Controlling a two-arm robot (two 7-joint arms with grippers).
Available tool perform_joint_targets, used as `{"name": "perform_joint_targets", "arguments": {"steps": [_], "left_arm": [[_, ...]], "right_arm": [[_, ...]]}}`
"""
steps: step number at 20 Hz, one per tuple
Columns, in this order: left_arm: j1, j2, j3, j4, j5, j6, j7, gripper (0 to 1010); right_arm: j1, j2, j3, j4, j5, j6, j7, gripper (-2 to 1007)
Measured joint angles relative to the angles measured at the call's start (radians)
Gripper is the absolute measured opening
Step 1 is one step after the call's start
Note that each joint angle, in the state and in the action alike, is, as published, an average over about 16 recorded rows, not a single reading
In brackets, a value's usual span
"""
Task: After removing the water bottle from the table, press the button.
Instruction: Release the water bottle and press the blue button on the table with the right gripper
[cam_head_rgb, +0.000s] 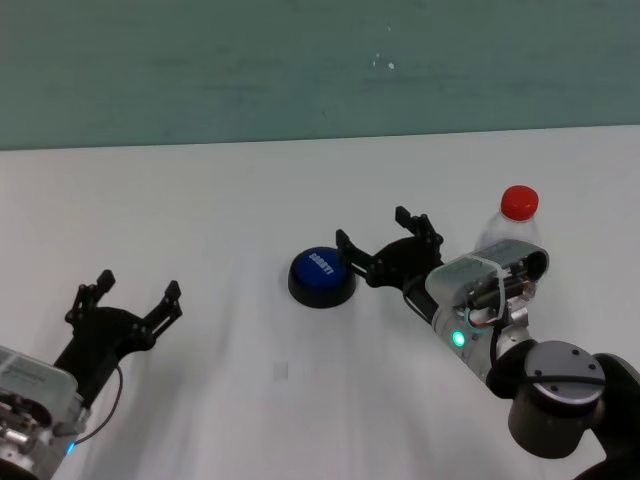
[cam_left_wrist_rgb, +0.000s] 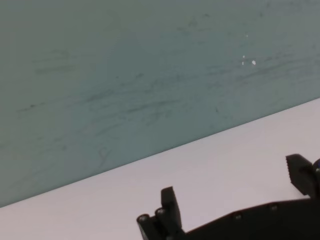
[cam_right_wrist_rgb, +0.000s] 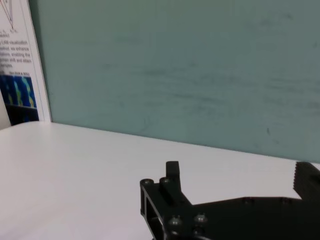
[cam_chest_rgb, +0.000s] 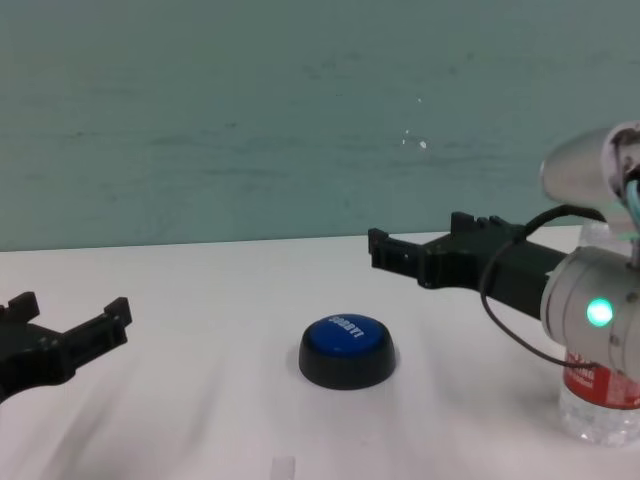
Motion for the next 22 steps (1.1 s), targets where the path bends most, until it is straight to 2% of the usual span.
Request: {"name": "perform_joint_targets", "arguments": {"steps": [13, 22], "left_arm": [[0.000, 0.000, 0.000, 0.000, 0.000, 0.000, 0.000, 1003], [0.000, 0.000, 0.000, 0.000, 0.000, 0.000, 0.000, 1003]], "right_arm": [[0.045, -0.008, -0.009, 0.053, -0.010, 0.090, -0.002, 1000], [0.077, -0.020, -0.013, 0.104, -0.011, 0.125, -0.002, 1000]]}}
